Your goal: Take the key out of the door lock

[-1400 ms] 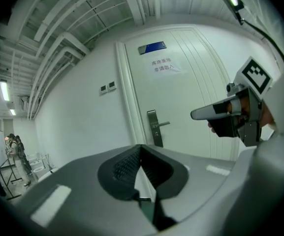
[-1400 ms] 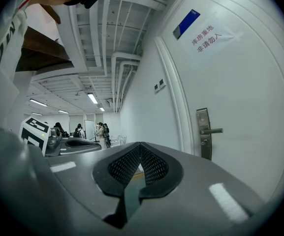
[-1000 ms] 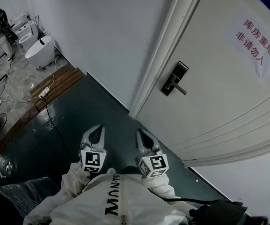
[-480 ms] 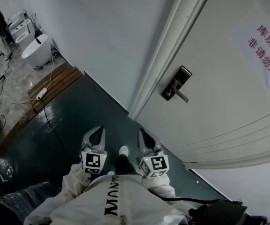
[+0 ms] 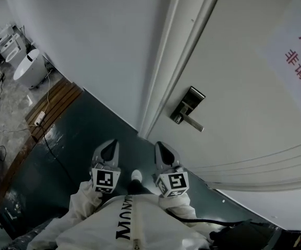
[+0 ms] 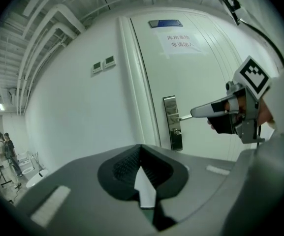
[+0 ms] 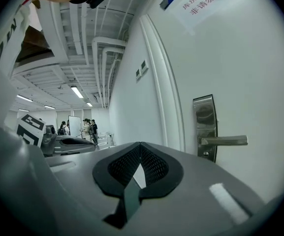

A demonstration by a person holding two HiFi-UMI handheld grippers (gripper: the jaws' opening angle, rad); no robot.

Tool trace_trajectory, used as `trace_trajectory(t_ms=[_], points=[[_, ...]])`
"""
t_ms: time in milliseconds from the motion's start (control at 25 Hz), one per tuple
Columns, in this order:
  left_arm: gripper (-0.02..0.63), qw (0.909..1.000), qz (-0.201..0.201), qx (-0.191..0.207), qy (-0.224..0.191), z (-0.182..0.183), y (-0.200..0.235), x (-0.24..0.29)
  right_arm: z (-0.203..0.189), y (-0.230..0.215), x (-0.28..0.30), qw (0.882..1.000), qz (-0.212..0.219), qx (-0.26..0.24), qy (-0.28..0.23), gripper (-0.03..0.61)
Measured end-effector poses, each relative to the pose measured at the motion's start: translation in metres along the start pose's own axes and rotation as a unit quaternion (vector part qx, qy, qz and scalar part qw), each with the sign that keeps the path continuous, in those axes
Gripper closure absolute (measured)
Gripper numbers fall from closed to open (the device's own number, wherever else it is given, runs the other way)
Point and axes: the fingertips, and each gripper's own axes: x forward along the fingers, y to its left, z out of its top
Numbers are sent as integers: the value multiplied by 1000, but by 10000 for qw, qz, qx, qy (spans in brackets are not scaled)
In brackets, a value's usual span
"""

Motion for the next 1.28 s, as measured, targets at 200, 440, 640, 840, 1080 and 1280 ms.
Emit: trace_trajectory(t_ms=[200,440,640,840,1080,1280], points=[[614,9997,-216,107,-55,20,-9,54,15,-47,22,9996,-254,-53,-105,584],[614,9984,-485,243,-153,37,-19,100,25,-91,33,9979,-597,10,-254,584],[614,9959,-833,316,-168,42,-29,128,22,-114,31,9950,-965,120,-245,584],[614,9895,-1376,385,-228,48,-41,155,23,-132,25,9878,-1524,217,-245,584],[614,9746,-2163,464,-346,53,-55,180,22,-140,18,9733,-2266,307,-214,584],[614,9610,-2667,541,-483,58,-64,190,22,-139,11,9608,-2744,338,-207,584]])
